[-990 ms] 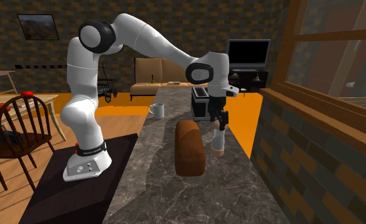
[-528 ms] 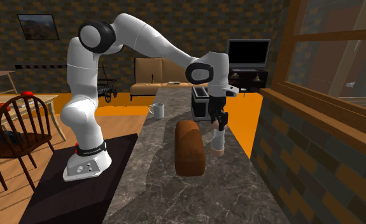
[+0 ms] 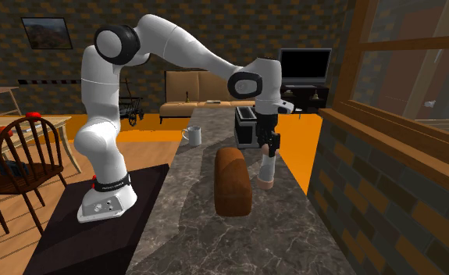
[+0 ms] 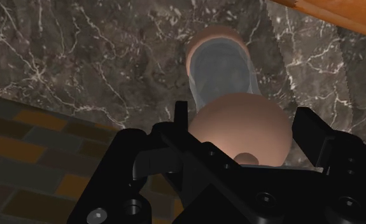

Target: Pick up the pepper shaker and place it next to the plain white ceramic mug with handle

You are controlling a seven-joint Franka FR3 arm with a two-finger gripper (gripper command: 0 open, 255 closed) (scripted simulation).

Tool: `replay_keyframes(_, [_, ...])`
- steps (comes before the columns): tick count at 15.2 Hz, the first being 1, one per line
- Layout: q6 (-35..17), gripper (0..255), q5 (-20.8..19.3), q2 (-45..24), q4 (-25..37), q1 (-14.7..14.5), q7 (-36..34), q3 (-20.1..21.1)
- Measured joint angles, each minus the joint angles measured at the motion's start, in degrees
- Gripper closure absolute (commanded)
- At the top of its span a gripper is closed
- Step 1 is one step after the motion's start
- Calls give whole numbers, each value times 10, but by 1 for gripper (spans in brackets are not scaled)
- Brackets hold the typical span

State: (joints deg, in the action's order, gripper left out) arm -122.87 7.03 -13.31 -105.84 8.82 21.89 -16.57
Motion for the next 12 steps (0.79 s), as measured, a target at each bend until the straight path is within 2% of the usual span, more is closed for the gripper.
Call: replay_keyframes(12, [83,255,-12,24,61,-1,-9,-3])
